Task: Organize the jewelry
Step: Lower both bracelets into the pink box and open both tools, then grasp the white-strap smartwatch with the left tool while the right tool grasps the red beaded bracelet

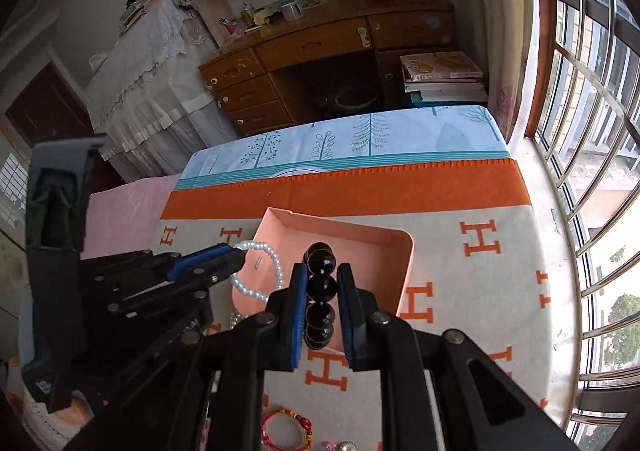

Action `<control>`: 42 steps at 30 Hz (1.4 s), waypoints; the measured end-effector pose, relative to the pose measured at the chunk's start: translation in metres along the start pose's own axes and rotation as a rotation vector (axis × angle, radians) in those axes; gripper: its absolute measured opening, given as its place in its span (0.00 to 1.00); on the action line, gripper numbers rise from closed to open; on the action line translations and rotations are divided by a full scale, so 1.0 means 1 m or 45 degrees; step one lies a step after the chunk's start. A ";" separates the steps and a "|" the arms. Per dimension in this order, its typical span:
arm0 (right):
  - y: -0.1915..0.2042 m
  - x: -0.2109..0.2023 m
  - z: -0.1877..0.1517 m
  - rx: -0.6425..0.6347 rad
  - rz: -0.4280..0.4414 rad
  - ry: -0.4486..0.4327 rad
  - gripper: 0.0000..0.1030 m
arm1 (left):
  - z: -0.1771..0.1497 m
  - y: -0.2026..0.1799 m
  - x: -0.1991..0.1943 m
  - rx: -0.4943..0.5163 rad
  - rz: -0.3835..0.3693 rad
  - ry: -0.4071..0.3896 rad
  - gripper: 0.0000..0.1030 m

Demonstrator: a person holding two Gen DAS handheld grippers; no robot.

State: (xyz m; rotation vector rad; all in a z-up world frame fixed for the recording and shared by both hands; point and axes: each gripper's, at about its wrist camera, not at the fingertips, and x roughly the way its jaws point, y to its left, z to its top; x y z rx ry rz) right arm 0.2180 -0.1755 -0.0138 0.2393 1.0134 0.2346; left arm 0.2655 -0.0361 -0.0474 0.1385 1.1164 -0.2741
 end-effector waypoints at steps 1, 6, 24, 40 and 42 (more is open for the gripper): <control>0.001 0.009 0.000 0.006 0.008 0.014 0.15 | -0.001 0.003 0.011 -0.007 0.002 0.019 0.05; -0.008 0.048 -0.001 0.016 -0.079 0.078 0.15 | -0.006 0.012 0.044 -0.010 0.036 0.074 0.07; -0.013 0.035 -0.042 0.067 -0.102 0.069 0.16 | -0.050 0.004 -0.004 0.086 -0.004 -0.159 0.71; 0.007 -0.047 -0.101 0.061 -0.015 -0.204 0.43 | -0.115 0.022 -0.086 -0.081 -0.015 -0.289 0.73; 0.011 -0.055 -0.111 0.036 -0.029 -0.248 0.43 | -0.126 0.022 -0.095 -0.098 -0.015 -0.312 0.73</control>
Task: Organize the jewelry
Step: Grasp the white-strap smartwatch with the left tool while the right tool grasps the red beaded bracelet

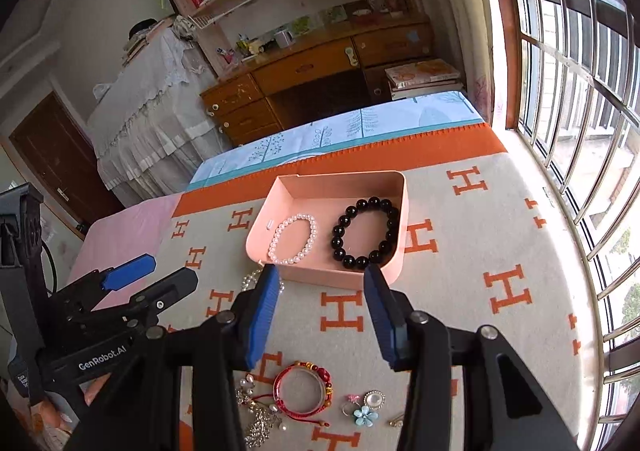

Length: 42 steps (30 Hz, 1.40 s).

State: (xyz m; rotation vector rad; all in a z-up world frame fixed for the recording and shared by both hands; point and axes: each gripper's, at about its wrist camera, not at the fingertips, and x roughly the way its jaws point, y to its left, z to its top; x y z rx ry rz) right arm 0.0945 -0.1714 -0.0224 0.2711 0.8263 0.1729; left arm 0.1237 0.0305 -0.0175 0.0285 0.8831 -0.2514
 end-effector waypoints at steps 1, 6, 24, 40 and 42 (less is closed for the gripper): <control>0.002 -0.004 -0.004 -0.022 -0.007 -0.017 0.43 | -0.005 0.001 -0.005 -0.010 0.011 -0.013 0.73; 0.005 -0.021 -0.018 -0.094 -0.001 -0.010 0.43 | -0.027 0.014 -0.023 -0.082 0.054 -0.013 0.73; -0.012 0.002 -0.076 -0.136 0.016 0.147 0.50 | -0.119 0.073 0.022 -0.264 0.112 0.259 0.73; 0.006 0.051 -0.086 -0.282 0.002 0.296 0.43 | -0.118 0.064 0.060 -0.260 0.071 0.372 0.31; 0.009 0.057 -0.087 -0.312 0.007 0.320 0.37 | -0.117 0.063 0.062 -0.254 0.082 0.371 0.26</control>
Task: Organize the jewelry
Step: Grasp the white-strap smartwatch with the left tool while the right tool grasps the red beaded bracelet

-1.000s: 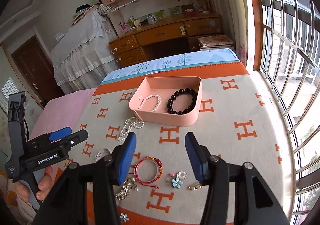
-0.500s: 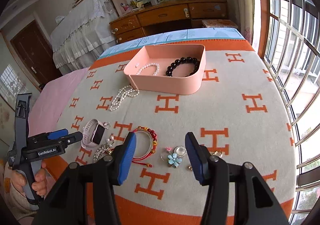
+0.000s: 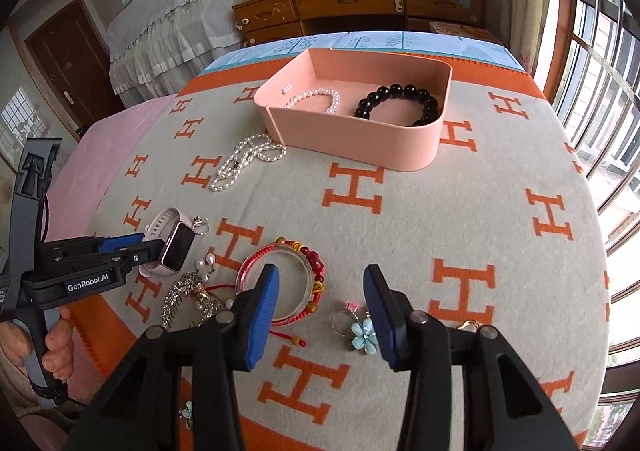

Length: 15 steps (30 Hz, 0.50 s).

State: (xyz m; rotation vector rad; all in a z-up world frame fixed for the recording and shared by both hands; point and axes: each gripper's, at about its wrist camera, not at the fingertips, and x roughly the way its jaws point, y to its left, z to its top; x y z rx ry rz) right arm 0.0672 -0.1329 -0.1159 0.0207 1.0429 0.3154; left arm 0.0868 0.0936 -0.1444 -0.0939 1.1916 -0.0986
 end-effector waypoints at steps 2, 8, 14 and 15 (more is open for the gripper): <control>0.004 0.006 0.000 -0.034 -0.009 0.023 0.32 | 0.001 0.000 0.000 0.006 0.009 -0.001 0.20; 0.015 0.025 -0.002 -0.113 -0.093 0.071 0.17 | -0.001 -0.002 0.000 0.025 0.032 -0.010 0.08; 0.018 0.023 -0.004 -0.163 -0.137 0.045 0.11 | 0.000 -0.001 -0.001 0.021 0.030 -0.027 0.06; 0.017 0.022 -0.004 -0.158 -0.128 0.040 0.11 | 0.001 -0.001 -0.003 0.021 0.025 -0.034 0.06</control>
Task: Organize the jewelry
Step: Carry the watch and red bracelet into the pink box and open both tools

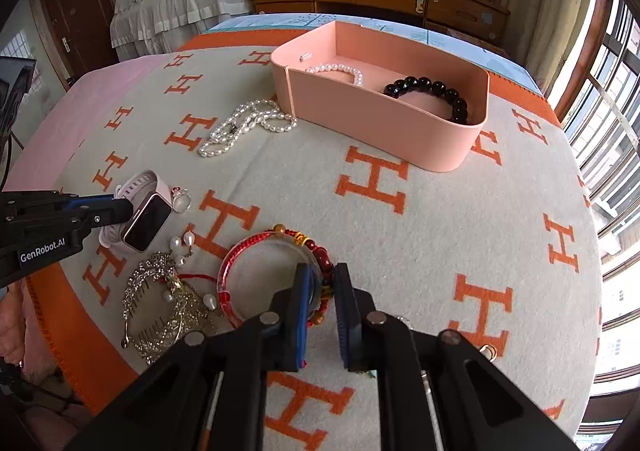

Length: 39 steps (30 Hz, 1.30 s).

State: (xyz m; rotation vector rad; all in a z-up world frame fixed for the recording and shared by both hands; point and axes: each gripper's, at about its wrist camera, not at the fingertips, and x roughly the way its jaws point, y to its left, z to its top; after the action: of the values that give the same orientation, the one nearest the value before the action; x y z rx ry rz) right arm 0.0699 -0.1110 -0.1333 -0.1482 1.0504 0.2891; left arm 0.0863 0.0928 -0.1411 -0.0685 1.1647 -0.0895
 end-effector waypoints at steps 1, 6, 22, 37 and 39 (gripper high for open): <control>-0.001 -0.002 0.000 0.006 0.009 -0.009 0.11 | 0.000 -0.001 -0.002 0.003 -0.002 -0.010 0.06; -0.007 -0.021 0.005 0.044 0.038 -0.082 0.11 | 0.007 -0.009 -0.019 0.026 -0.027 -0.069 0.06; -0.067 -0.075 0.063 0.313 0.017 -0.362 0.11 | 0.090 -0.072 -0.082 0.167 -0.131 -0.372 0.06; -0.112 -0.009 0.130 0.473 -0.035 -0.305 0.11 | 0.175 -0.127 0.018 0.188 -0.109 -0.247 0.07; -0.115 0.004 0.130 0.483 -0.029 -0.266 0.12 | 0.175 -0.127 0.033 0.182 -0.107 -0.212 0.07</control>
State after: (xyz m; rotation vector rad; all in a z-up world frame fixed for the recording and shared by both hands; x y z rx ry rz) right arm 0.2147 -0.1866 -0.0751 0.2077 0.8778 0.0788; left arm 0.2556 -0.0352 -0.0896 0.0016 0.9867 -0.2369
